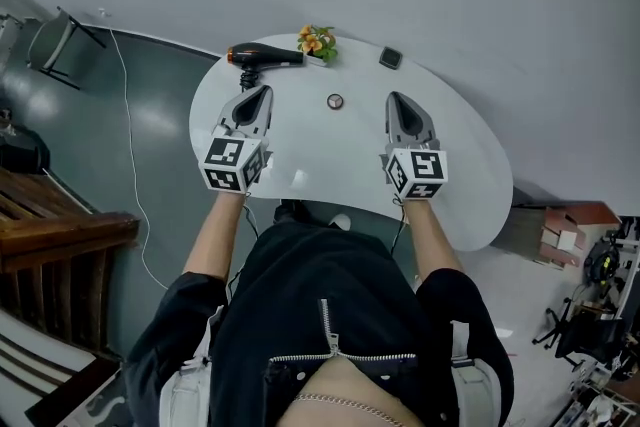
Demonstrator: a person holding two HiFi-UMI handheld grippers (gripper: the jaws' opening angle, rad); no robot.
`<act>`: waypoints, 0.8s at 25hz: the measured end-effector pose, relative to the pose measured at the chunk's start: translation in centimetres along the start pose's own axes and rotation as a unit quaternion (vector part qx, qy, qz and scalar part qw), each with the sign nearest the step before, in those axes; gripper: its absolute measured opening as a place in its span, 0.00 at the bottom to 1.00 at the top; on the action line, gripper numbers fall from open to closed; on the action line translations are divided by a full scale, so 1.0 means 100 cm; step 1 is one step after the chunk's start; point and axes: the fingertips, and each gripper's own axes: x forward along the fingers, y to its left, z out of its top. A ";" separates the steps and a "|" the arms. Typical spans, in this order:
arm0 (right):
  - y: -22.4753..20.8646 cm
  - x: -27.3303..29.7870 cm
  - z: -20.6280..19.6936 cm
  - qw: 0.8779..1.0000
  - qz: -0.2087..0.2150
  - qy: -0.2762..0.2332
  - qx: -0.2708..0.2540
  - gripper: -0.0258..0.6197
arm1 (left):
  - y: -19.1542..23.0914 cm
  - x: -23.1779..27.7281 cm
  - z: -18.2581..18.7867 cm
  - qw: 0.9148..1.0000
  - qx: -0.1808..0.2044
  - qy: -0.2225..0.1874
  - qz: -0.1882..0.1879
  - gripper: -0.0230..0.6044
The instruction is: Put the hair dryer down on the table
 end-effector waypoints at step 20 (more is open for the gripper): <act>0.013 -0.010 -0.007 1.000 0.002 -0.003 -0.004 0.04 | -0.010 -0.001 -0.015 1.000 0.004 0.006 -0.017 0.07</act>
